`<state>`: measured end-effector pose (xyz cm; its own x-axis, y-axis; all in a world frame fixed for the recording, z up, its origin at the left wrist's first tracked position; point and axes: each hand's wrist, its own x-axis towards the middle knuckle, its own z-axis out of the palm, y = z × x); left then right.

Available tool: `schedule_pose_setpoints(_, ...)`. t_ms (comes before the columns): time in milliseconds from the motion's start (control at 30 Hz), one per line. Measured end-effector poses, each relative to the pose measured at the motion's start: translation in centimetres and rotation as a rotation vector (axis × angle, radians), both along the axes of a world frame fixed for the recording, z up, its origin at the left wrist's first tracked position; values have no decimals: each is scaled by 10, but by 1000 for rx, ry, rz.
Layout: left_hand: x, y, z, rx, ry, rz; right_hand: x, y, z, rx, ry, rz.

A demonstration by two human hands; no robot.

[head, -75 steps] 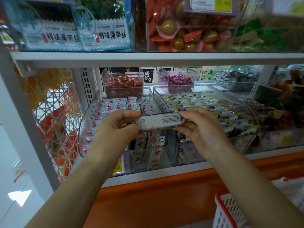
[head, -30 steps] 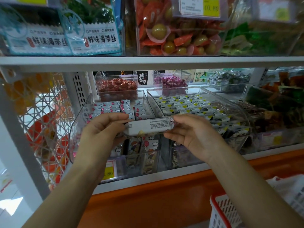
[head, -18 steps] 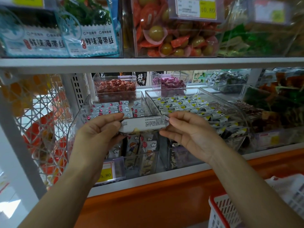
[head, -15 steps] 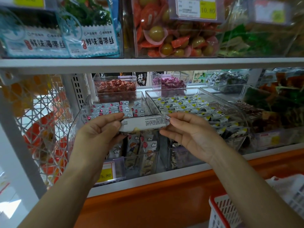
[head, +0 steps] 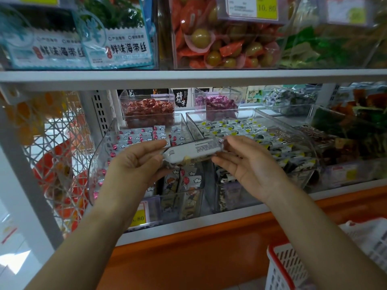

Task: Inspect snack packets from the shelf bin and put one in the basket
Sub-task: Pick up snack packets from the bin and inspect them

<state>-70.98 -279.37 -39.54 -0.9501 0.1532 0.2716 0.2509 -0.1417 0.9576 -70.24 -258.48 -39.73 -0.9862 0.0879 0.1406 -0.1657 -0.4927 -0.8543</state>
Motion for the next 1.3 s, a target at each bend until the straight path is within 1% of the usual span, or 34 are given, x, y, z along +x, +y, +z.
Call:
schedule_pose_setpoints(33,0,-1,0,3,-5,18,0,-1,0,41,37,18)
schedule_pose_setpoints(133,1,-3,2,1,-32,47,0,-7,-3,216,120,-23)
schedule_pose_setpoints(200,2,-5,2,-28,-27,88,-1,-11,-5,260,131,-83)
schedule_pose_setpoints(233,1,-7,2,-112,29,148,-2,-13,-5,265,133,-120)
schedule_pose_setpoints(267,0,-10,0,-255,123,227,-4,-14,-6,280,138,-153)
schedule_pose_setpoints(333,-1,-17,-2,-601,308,338,-4,-16,-5,378,164,-197)
schedule_pose_setpoints(400,-5,-23,-7,-906,414,332,-3,-20,-4,554,204,-229)
schedule_pose_setpoints(467,-9,-27,-14,-1162,459,267,-2,-24,-2,722,242,-264)
schedule_pose_setpoints(533,-12,-30,-19,-1288,440,219,-1,-29,-1,886,288,-293)
schedule_pose_setpoints(600,-13,-31,-21,-1307,427,206,0,-37,-1,985,328,-291)
schedule_pose_setpoints(700,-13,-30,-20,-1253,444,220,1,-53,-4,1166,405,-285)
schedule_pose_setpoints(767,-12,-29,-20,-1206,453,220,-3,-63,-7,1342,468,-334)
schedule_pose_setpoints(867,-13,-28,-18,-1143,460,197,-6,-72,-11,1532,545,-408)
schedule_pose_setpoints(1000,-15,-29,-18,-1089,452,211,-4,-75,-18,1761,573,-333)
schedule_pose_setpoints(1033,-15,-29,-18,-1085,442,217,-4,-74,-18,1776,581,-306)
schedule_pose_setpoints(1100,-15,-29,-17,-1074,427,222,-5,-71,-16,1746,569,-271)
schedule_pose_setpoints(1200,-15,-28,-16,-1069,424,216,-11,-67,-10,1634,478,-256)
schedule_pose_setpoints(1300,-15,-28,-15,-1063,428,218,-22,-68,-4,1586,410,-282)
